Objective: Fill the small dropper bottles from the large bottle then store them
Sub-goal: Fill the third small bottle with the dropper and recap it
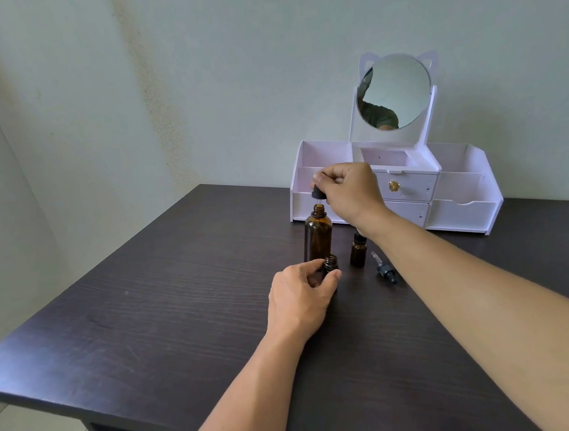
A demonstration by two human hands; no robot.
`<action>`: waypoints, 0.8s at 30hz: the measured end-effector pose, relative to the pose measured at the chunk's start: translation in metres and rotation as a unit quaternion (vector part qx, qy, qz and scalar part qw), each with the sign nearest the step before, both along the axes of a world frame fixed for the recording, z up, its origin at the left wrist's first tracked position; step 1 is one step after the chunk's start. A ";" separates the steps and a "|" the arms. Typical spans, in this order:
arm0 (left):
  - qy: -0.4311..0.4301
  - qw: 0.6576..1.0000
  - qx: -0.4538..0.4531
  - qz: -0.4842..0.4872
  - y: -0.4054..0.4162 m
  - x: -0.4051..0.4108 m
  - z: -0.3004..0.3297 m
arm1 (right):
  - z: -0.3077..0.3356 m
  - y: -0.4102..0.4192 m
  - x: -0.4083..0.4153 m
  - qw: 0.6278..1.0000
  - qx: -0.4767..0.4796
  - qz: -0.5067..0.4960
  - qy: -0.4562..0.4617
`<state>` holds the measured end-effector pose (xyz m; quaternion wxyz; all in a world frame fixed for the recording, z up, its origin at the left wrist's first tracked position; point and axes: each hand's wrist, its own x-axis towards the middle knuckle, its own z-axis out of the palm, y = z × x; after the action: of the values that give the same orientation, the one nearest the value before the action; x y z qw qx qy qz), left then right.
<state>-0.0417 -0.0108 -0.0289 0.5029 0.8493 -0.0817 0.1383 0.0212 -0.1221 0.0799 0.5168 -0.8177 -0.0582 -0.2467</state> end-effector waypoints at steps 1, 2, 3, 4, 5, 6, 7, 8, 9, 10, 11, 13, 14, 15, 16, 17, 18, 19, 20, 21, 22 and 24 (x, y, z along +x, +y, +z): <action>0.001 1.000 0.001 0.001 0.000 0.000 0.001 | -0.003 0.000 0.000 1.000 -0.003 -0.003 0.004; 0.002 1.000 0.003 0.002 0.000 -0.001 0.001 | -0.005 0.000 0.001 1.000 -0.005 -0.005 0.007; 0.003 1.000 0.004 0.002 0.000 -0.001 0.002 | -0.007 0.000 0.001 1.000 -0.003 -0.006 0.008; 0.003 1.000 0.005 0.002 0.000 -0.002 0.002 | -0.009 0.000 0.002 1.000 0.002 -0.006 0.009; 0.002 1.000 0.005 0.004 0.000 -0.002 0.003 | -0.011 0.000 0.003 1.000 0.005 -0.007 0.008; 0.002 1.000 0.005 0.005 0.001 -0.002 0.003 | -0.012 0.000 0.003 1.000 0.007 -0.008 0.006; 0.002 1.000 0.006 0.006 0.000 -0.002 0.004 | -0.013 0.001 0.003 1.000 0.007 -0.010 0.002; 0.002 1.000 0.007 0.006 0.001 -0.002 0.004 | -0.014 0.001 0.003 1.000 0.009 -0.011 -0.001; 0.001 1.000 0.006 0.006 0.001 -0.002 0.003 | -0.015 0.002 0.003 1.000 0.011 -0.010 -0.003; 0.001 1.000 0.005 0.006 0.000 -0.002 0.003 | -0.016 0.003 0.003 1.000 0.012 -0.010 -0.005; 0.002 1.000 0.005 0.006 0.000 -0.002 0.003 | -0.017 0.003 0.002 1.000 0.012 -0.010 -0.008; 0.001 1.000 0.004 0.005 0.001 -0.002 0.003 | -0.019 0.004 0.002 1.000 0.016 -0.010 -0.015; 0.001 1.000 0.005 0.004 0.001 -0.002 0.003 | -0.019 0.004 0.002 1.000 0.019 -0.010 -0.018; 0.000 1.000 0.006 0.003 0.001 -0.002 0.003 | -0.020 0.004 0.002 1.000 0.020 -0.011 -0.019; -0.001 1.000 0.006 0.002 0.001 -0.002 0.002 | -0.020 0.004 0.002 1.000 0.017 -0.011 -0.022; 0.000 1.000 0.005 0.000 0.001 -0.002 0.002 | -0.020 0.004 0.001 1.000 0.012 -0.012 -0.024; 0.001 1.000 0.004 -0.002 0.001 -0.002 0.002 | -0.020 0.004 0.001 1.000 0.006 -0.013 -0.026; 0.002 1.000 0.004 -0.003 0.001 -0.002 0.002 | -0.020 0.004 0.000 1.000 0.000 -0.013 -0.028; 0.003 1.000 0.003 -0.004 0.001 -0.002 0.002 | -0.019 0.005 -0.001 0.999 -0.009 -0.014 -0.029; 0.004 1.000 0.002 -0.003 0.001 -0.002 0.002 | -0.019 0.005 -0.002 0.999 -0.019 -0.014 -0.030; 0.004 1.000 0.003 -0.003 0.001 -0.003 0.003 | -0.018 0.005 -0.003 0.999 -0.031 -0.014 -0.030; 0.001 1.000 0.005 -0.004 0.002 -0.003 0.003 | -0.016 0.005 -0.004 0.998 -0.055 -0.016 -0.034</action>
<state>-0.0445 -0.0092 -0.0260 0.4994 0.8516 -0.0855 0.1345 0.0171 -0.1170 0.0635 0.4651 -0.8366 -0.0764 -0.2792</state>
